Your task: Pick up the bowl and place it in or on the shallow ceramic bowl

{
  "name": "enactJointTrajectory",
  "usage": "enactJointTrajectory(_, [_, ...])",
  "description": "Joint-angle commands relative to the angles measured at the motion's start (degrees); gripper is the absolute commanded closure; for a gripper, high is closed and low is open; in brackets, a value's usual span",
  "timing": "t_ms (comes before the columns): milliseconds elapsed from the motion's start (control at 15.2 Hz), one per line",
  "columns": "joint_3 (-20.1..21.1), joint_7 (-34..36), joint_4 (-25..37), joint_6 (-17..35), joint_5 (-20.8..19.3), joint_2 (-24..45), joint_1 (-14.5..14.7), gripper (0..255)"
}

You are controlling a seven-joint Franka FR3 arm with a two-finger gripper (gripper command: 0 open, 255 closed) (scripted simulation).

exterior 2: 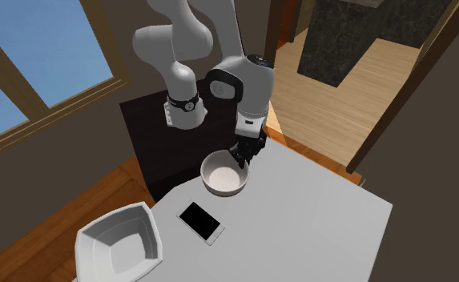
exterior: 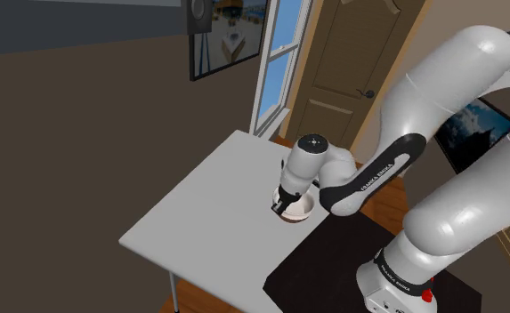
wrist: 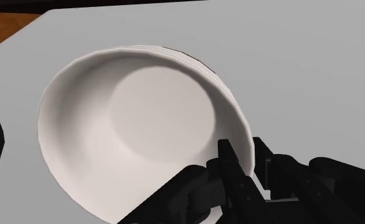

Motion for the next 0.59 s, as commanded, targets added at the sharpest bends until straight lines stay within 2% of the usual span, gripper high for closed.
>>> enactJointTrajectory(0, [-1.0,-5.2,-0.6,-1.2,7.0,-2.6,2.6,255])
enactJointTrajectory(264, [-4.2,-12.3,-1.1,-5.0,16.1,-7.5,8.0,255])
enactJointTrajectory(528, [-7.0,-16.5,-0.9,-9.2,21.3,-11.9,11.9,255])
